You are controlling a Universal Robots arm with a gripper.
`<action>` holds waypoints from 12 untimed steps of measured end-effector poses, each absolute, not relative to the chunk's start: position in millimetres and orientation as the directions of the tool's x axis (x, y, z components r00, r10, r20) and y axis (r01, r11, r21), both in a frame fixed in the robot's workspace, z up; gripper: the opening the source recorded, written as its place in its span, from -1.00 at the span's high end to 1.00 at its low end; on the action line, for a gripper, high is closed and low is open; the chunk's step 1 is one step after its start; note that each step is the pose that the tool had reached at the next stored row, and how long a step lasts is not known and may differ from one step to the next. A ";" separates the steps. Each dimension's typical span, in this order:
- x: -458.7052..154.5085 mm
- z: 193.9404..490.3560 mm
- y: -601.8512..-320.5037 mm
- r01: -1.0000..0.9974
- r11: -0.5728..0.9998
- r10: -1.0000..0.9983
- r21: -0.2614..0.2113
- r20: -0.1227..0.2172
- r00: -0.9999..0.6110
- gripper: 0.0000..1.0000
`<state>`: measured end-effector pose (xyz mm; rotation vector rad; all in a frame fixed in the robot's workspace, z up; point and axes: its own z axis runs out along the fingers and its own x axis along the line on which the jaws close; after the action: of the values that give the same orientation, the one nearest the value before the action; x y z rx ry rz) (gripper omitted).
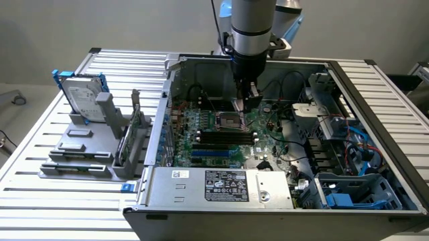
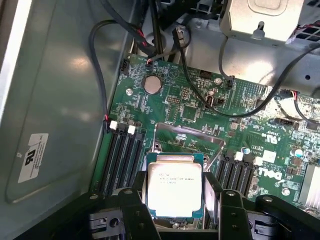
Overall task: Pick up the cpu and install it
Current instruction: 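Place the cpu into insertion slot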
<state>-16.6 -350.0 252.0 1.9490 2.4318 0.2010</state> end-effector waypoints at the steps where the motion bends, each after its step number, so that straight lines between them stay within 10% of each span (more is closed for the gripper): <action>1: -16.9 251.4 -350.0 0.972 0.207 0.974 0.111 0.066 -0.215 -0.09; 12: -21.6 244.5 -350.0 0.983 0.151 0.985 0.100 0.068 -0.158 -0.09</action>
<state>-21.6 -350.0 244.5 2.0296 2.3734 0.1882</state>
